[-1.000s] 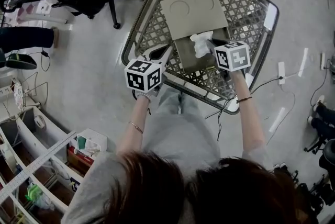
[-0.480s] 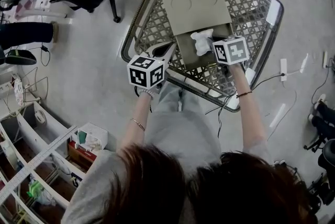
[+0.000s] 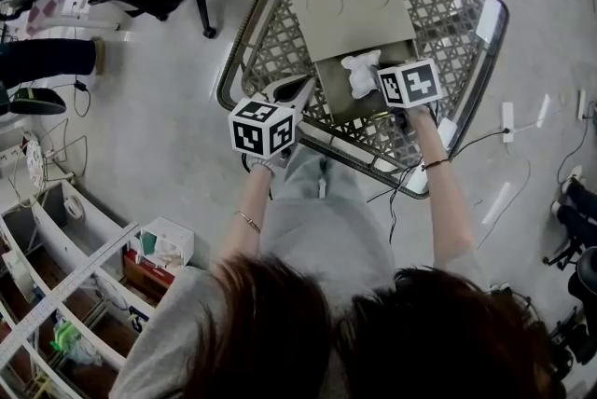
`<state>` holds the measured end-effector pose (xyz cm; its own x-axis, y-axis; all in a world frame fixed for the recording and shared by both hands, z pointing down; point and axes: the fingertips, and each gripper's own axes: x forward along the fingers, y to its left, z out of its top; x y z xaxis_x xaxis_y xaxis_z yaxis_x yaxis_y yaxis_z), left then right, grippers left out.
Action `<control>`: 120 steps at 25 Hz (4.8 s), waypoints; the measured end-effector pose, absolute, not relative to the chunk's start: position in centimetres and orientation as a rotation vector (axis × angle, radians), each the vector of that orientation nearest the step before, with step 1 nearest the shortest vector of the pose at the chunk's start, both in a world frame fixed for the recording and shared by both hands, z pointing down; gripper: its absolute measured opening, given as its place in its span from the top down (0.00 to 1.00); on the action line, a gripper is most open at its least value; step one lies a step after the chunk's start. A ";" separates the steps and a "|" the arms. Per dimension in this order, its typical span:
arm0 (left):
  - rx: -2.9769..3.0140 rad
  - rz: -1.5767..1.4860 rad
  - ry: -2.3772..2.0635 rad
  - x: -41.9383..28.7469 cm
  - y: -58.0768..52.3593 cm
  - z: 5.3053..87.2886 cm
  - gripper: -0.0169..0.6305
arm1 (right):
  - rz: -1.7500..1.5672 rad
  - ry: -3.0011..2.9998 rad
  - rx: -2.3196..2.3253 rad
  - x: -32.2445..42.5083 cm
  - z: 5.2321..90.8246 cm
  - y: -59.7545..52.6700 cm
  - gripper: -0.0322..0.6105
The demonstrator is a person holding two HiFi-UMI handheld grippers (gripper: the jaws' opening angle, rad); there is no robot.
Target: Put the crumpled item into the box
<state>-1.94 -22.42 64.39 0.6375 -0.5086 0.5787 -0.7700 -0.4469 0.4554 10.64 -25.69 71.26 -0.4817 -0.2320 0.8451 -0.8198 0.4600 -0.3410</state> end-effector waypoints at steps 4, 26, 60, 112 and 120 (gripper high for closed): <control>2.143 0.470 -0.989 -1.9 -22.4 64.5 0.95 | 1.008 -1.947 0.888 10.7 71.5 -25.8 0.87; 2.154 0.447 -0.989 -2.2 -22.8 63.8 0.95 | 1.068 -1.942 0.983 11.2 71.0 -26.9 0.73; 2.428 0.307 -0.843 -1.1 -24.1 53.1 0.95 | 0.797 -2.308 1.336 11.9 55.4 -23.9 0.91; 2.843 -0.199 -1.006 -6.2 -22.9 31.1 0.95 | 0.096 -2.564 2.011 19.8 30.3 -17.4 0.92; 2.853 -0.183 -0.980 -5.2 -22.6 31.2 0.95 | 0.112 -2.555 2.025 20.4 30.7 -17.0 0.92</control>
